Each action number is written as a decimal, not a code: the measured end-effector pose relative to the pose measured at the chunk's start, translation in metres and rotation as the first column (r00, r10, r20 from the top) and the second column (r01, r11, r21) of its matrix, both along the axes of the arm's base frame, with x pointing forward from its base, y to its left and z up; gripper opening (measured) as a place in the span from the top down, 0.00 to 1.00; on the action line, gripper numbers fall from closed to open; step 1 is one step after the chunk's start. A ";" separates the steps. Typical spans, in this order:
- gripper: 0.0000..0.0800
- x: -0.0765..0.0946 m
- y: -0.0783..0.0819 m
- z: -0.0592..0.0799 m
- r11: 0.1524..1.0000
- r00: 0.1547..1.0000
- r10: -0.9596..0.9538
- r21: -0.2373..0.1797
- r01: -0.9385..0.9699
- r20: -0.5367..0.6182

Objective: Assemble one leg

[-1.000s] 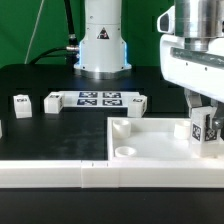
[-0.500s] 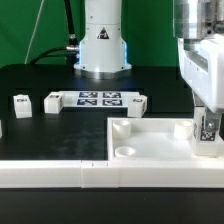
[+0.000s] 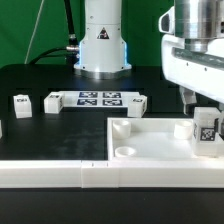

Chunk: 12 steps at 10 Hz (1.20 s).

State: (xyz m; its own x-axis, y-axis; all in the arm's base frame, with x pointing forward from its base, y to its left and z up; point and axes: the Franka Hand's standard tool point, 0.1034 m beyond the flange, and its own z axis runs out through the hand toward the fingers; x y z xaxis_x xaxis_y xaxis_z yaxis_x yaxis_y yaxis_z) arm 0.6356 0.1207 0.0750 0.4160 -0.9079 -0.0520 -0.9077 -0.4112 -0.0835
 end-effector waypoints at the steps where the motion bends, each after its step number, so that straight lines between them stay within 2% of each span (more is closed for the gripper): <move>1: 0.19 0.000 0.000 0.000 0.994 0.994 0.111 -0.007 -0.111 0.008; 3: 0.19 0.000 -0.002 -0.001 0.941 0.941 0.338 -0.024 -0.337 0.023; 5: 0.19 0.000 0.000 -0.001 0.849 0.849 0.528 -0.041 -0.526 0.028; 6: 0.19 -0.001 0.000 -0.001 0.765 0.765 0.643 -0.053 -0.642 0.017; 7: 0.19 0.000 0.000 0.000 0.698 0.699 0.715 -0.057 -0.714 0.007; 9: 0.19 0.000 0.001 0.000 0.549 0.552 0.834 -0.092 -0.831 -0.009; 10: 0.19 0.001 0.001 0.000 0.537 0.540 0.842 -0.103 -0.837 -0.003; 11: 0.19 0.002 0.000 0.000 0.483 0.486 0.874 -0.107 -0.869 -0.006; 12: 0.35 0.002 0.000 0.000 0.484 0.487 0.873 -0.107 -0.869 -0.005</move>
Offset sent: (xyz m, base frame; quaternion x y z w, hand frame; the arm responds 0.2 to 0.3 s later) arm 0.0059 0.0060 -0.0003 -0.0074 -0.0191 -0.3118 0.9499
